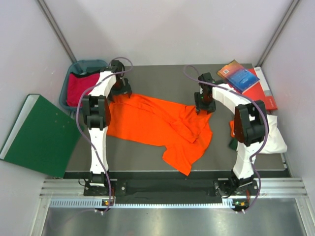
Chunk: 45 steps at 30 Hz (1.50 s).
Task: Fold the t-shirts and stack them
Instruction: Fold the flattened tshirt in 1/3 of the way
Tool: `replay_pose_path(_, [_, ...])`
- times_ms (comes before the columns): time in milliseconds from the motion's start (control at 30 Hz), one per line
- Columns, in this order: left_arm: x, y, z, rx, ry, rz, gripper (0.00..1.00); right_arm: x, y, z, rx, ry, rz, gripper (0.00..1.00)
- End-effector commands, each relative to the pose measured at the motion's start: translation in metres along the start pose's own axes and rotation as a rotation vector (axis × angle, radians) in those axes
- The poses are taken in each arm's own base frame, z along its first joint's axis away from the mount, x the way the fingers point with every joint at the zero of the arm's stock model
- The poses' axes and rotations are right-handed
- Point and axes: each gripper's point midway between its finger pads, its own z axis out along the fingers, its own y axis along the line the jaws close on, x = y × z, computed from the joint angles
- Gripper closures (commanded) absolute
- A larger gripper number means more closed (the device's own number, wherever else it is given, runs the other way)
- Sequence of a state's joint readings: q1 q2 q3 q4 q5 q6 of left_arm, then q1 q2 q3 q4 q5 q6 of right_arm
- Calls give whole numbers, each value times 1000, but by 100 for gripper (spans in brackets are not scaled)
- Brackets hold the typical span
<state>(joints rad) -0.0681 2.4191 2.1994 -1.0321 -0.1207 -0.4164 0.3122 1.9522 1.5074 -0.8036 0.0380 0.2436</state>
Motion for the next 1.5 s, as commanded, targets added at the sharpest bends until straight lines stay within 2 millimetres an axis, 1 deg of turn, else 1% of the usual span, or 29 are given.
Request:
replay_pose_path(0, [-10, -2, -1, -6, -31, 15, 1, -10, -20, -19, 128, -61, 42, 45])
replay_pose_path(67, [-10, -2, 0, -4, -31, 19, 1, -13, -29, -31, 166, -101, 77, 45])
replay_pose_path(167, [-9, -3, 3, -5, -26, 20, 2, -10, -40, -36, 176, -119, 126, 45])
replay_pose_path(267, [-7, -3, 6, -3, -18, 21, 6, -2, -47, -19, 169, -89, 147, 45])
replay_pose_path(333, [-5, -3, 9, -3, -10, 26, 12, 1, -44, -8, 154, -71, 147, 46])
replay_pose_path(433, [-3, -1, 10, -13, -8, 38, 21, 8, -33, 18, 100, -39, 150, 46])
replay_pose_path(467, [-4, 0, 10, -14, -8, 38, 30, 3, -24, 24, 47, -53, 157, 47])
replay_pose_path(533, [-2, 1, 12, -19, -5, 48, 41, 5, -15, 35, 0, -41, 162, 48])
replay_pose_path(567, [-2, 2, 13, -20, -4, 47, 55, -2, -3, 38, -70, -61, 162, 51])
replay_pose_path(633, [-1, 2, 14, -24, -1, 49, 74, -5, 8, 41, -130, -76, 162, 60])
replay_pose_path(667, [-1, 3, 14, -30, -2, 47, 91, -11, 15, 41, -166, -91, 162, 73])
replay_pose_path(700, [-2, 4, 13, -36, -4, 44, 100, -16, 16, 39, -172, -99, 162, 80])
replay_pose_path(733, [-2, 5, 13, -41, -6, 46, 100, -17, 18, 36, -174, -102, 160, 87])
replay_pose_path(767, [-3, 8, 13, -57, -13, 44, 100, -22, 15, 31, -157, -119, 156, 97])
replay_pose_path(800, [-6, 10, 9, -69, -24, 45, 100, -27, 14, 25, -143, -140, 155, 100])
replay_pose_path(833, [-9, 13, 6, -81, -36, 43, 100, -35, 12, 11, -136, -181, 152, 100])
replay_pose_path(900, [-17, 20, -1, -118, -72, 39, 100, -48, -1, -5, -71, -243, 157, 100])
replay_pose_path(933, [-21, 23, -4, -127, -87, 37, 100, -55, -6, -19, -57, -278, 160, 100])
replay_pose_path(1067, [-29, 34, -8, -177, -120, 23, 100, -88, -34, -47, 48, -392, 182, 100])
replay_pose_path(1100, [-30, 34, -8, -182, -125, 20, 100, -94, -43, -48, 63, -404, 200, 100])
replay_pose_path(1133, [-32, 35, -9, -185, -129, 21, 100, -98, -47, -42, 71, -398, 207, 100])
replay_pose_path(1200, [-31, 33, -7, -180, -126, 22, 100, -113, -55, -41, 77, -417, 227, 100])
replay_pose_path(1233, [-33, 32, -8, -176, -131, 22, 100, -116, -56, -30, 77, -404, 230, 100])
replay_pose_path(1300, [-35, 32, -8, -173, -134, 24, 100, -133, -57, -28, 77, -428, 236, 100])
replay_pose_path(1333, [-35, 32, -8, -175, -134, 25, 100, -133, -59, -11, 84, -402, 233, 100])
replay_pose_path(1367, [-36, 32, -9, -174, -139, 26, 100, -147, -57, -13, 74, -423, 237, 100])
replay_pose_path(1400, [-37, 32, -10, -175, -143, 32, 100, -151, -58, -7, 74, -416, 238, 100])
replay_pose_path(1433, [-38, 32, -10, -171, -144, 36, 100, -147, -56, 14, 67, -369, 230, 100])
replay_pose_path(1467, [-37, 31, -10, -169, -143, 41, 100, -160, -55, 13, 56, -388, 231, 100])
